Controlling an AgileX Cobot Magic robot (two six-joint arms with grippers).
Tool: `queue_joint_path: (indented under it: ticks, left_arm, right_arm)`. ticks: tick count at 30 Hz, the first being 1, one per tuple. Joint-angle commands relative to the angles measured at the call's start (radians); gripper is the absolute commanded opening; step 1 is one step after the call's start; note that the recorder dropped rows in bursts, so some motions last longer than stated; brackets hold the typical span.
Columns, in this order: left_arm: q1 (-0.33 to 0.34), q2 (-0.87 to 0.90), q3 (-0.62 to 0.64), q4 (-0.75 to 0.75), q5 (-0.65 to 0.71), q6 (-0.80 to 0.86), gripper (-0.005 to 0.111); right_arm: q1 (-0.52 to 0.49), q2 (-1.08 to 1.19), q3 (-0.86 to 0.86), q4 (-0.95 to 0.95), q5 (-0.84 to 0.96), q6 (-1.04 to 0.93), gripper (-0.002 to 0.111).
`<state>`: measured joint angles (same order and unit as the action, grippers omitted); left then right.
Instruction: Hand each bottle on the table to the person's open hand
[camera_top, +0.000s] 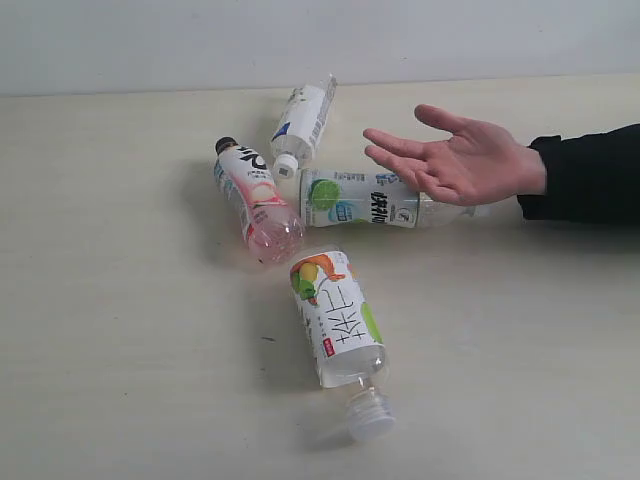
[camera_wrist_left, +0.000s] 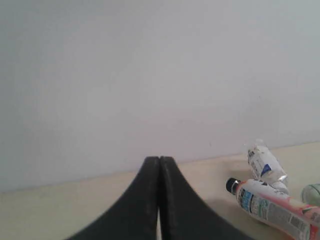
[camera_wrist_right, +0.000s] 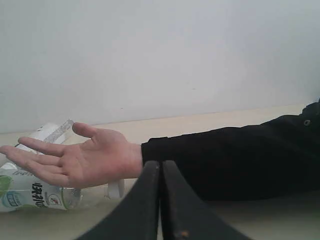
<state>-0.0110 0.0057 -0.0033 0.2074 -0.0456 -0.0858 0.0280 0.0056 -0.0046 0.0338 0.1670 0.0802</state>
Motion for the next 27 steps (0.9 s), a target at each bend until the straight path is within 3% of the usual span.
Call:
queue_joint_path:
  ticks: [1,4,6,16,20,27]
  left_arm:
    - [-0.001,-0.006,0.003,0.009,-0.115,-0.098,0.000]
    - [-0.001,-0.006,0.003,0.002,-0.109,-0.451,0.000]
    - [-0.001,-0.006,0.003,0.002,-0.107,-0.535,0.000]
    - [-0.001,-0.006,0.003,0.002,-0.128,-0.523,0.000]
    - [-0.001,-0.003,0.003,0.048,-0.192,-0.490,0.000]
    - [-0.001,0.168,0.003,0.048,-0.339,-0.523,0.000]
  right_arm:
    - [-0.004,-0.006,0.005,0.001,-0.011,-0.001,0.001]
    - [-0.004,-0.006,0.005,0.001,-0.011,-0.001,0.001]
    - [-0.004,-0.006,0.005,0.001,-0.011,-0.001,0.001]
    - [-0.004,-0.006,0.005,0.001,-0.011,-0.001,0.001]
    - [-0.004,-0.006,0.005,0.001,-0.011,-0.001,0.001]
    - [-0.004,-0.006,0.005,0.004,-0.011,-0.001,0.001]
